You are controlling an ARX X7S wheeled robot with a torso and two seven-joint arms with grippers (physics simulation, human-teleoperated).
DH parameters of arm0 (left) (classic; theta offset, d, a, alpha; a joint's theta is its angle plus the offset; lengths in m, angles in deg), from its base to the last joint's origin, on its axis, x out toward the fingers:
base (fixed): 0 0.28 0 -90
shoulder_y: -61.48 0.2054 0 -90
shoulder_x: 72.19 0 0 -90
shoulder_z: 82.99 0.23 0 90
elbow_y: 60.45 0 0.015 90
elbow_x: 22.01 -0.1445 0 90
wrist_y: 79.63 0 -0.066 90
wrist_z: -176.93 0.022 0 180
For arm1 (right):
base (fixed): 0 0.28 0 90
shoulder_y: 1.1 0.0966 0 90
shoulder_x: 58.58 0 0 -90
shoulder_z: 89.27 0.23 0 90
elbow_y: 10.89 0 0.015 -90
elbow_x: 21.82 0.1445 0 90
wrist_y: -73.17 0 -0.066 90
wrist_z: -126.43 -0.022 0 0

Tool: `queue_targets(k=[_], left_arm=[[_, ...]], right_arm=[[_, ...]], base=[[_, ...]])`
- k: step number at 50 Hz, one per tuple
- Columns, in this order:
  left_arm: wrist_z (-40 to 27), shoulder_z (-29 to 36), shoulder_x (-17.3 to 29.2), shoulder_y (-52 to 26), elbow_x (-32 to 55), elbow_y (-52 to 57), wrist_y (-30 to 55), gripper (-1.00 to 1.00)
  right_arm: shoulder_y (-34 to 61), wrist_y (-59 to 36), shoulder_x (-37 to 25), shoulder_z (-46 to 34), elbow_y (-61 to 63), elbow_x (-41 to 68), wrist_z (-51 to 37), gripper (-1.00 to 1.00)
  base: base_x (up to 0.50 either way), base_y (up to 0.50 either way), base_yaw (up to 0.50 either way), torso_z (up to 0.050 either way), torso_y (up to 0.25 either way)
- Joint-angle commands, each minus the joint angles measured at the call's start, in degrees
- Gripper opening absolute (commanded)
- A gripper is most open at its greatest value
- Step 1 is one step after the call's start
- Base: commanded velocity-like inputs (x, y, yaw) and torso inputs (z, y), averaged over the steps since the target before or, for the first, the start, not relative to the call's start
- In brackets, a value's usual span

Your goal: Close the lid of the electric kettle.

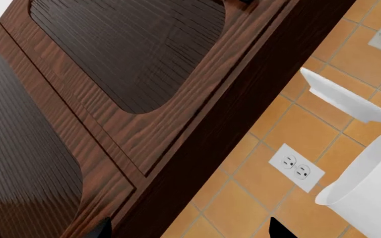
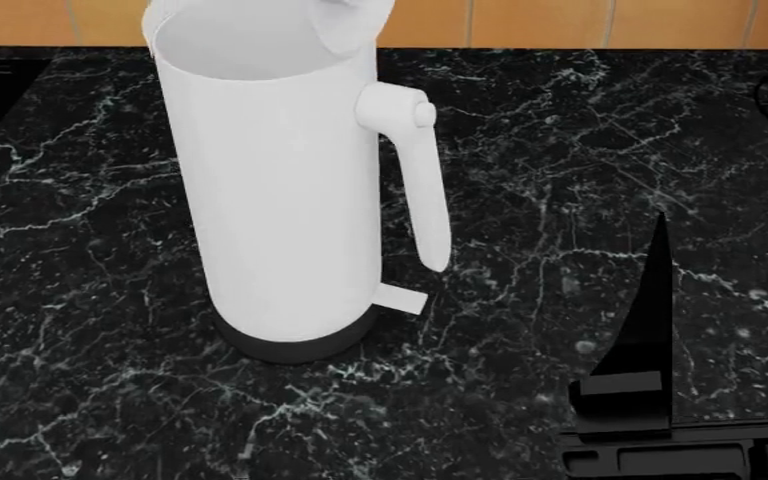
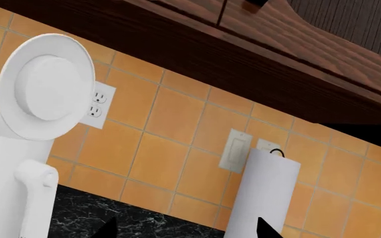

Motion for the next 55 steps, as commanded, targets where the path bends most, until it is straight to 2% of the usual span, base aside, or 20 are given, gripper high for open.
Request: queue_targets(k=[1,17,25,30,32,36,40,43,48,55], left_arm=[[-0.1,0.4,0.0,-0.2,-0.3,0.0,0.1,1.00],[0.0,0.0,0.0,-0.2,-0.2,0.0,-0.1,1.00],[0.5,-0.8,0.0,-0.7,0.0,0.0,-0.1,1.00],[0.5,-0.9,0.0,-1.0,0.0,0.0,0.0,1.00],[0.2,-1.0,0.0,-0.8,0.1,0.0,0.0,1.00],[-0.3,-0.8,0.0,-0.4,0.1,0.0,-0.1,1.00],[-1.1,0.0,0.0,-0.3,0.1,0.0,0.3,1.00],[-2.2,0.7,0.0,0.3,0.3,0.0,0.5,1.00],[-3.0,0.9,0.1,0.8,0.2,0.0,0.6,1.00],[-4.3,1.7,0.6,1.1,-0.1,-0.2,1.0,1.00]], right_arm=[[0.3,0.2,-0.2,-0.2,0.0,-0.1,0.3,1.00],[-1.2,1.5,-0.7,-0.6,-0.1,-0.8,-0.1,1.00],[-0.7,1.2,-0.7,-0.6,0.0,0.5,-0.9,1.00],[0.0,3.8,-1.1,0.7,-2.2,7.3,-1.4,1.00],[3.0,1.3,-0.1,0.5,-2.9,9.7,-1.8,1.00],[13.9,-10.7,4.4,-2.6,-4.6,14.6,-4.1,1.00],[27.8,-22.3,10.7,-6.6,-8.4,19.9,-2.3,1.00],[35.2,-27.2,14.9,-8.6,-11.6,21.6,-0.2,1.00],[42.0,-30.8,20.2,-10.8,-16.8,20.4,5.4,1.00],[45.8,-31.6,25.3,-13.4,-23.5,13.7,11.3,1.00]], base=[[0.50,0.00,0.00,0.000,0.000],[0.50,0.00,0.00,0.000,0.001],[0.00,0.00,0.00,0.000,0.002],[0.00,0.00,0.00,0.000,0.000],[0.00,0.00,0.00,0.000,0.000],[0.00,0.00,0.00,0.000,0.000],[0.00,0.00,0.00,0.000,0.000],[0.00,0.00,0.00,0.000,0.000],[0.00,0.00,0.00,0.000,0.000],[0.00,0.00,0.00,0.000,0.000]])
